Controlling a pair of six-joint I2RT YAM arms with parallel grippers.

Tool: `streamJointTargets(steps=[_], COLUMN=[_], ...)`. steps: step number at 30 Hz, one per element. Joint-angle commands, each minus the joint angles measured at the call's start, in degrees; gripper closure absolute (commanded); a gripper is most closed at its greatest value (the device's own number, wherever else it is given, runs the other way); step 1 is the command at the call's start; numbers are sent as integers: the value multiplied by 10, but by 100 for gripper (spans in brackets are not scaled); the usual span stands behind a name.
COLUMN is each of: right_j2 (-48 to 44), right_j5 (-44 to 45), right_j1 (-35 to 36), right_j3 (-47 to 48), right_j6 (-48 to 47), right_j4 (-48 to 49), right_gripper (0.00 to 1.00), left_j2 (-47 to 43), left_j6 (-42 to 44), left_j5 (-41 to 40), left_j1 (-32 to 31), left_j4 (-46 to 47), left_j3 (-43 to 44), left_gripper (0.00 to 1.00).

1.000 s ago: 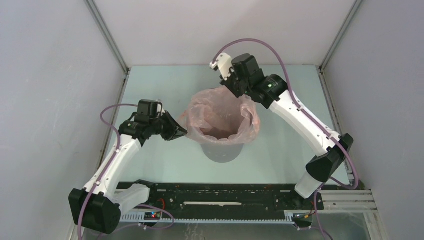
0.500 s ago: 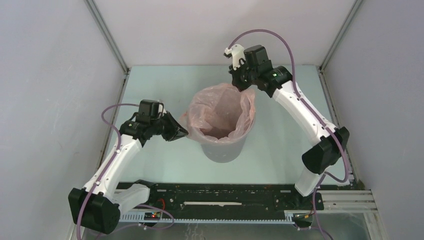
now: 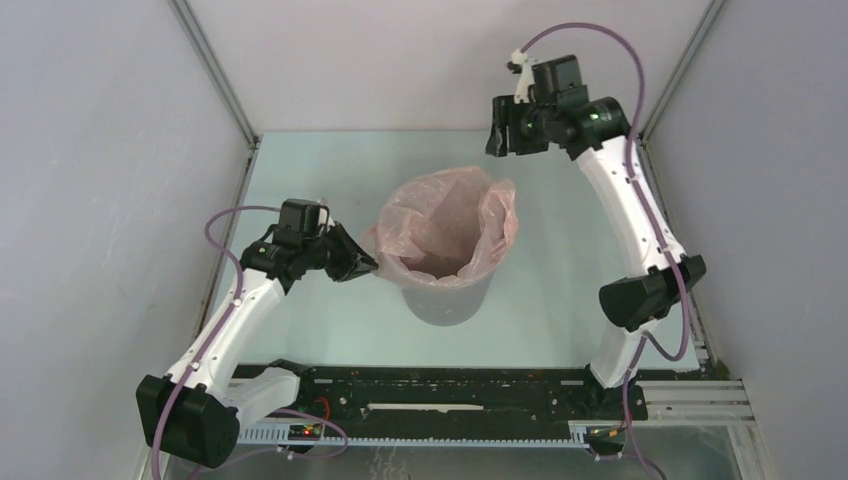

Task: Put the trash bags into the trash bin

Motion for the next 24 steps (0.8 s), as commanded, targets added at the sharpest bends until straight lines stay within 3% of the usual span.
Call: streamJointTargets(steps=[1,5,7,11,21,23,24], right_j2=[-64,-177,-242,-318,-352,-346,-344], right_j5=[-26,-120,-178,-303,-344,-352,-354], right_j1=[-18,-34,-50,-100,-115,-119,-122], right_j3=[49,-93,-225,-368,-459,-471,-476], right_j6=[78,105,121,192,240,263,274], right_j4=[-120,-56,30,174,289,324,337], right_gripper=[36,31,29,29,31,39,50], left_j2=[-5,2,6,7,13,8,8], left_j6=[2,6,7,8,8,6,5], left_j5=[-4,2,5,11,24,15,14], left_j1=[-3,-3,-3,-3,-4,-4,-4], left_j4=[20,26,28,29,23,25,29], left_j3=[25,24,24,24,30,30,30], left_gripper=[86,86,86,85,85,85,85])
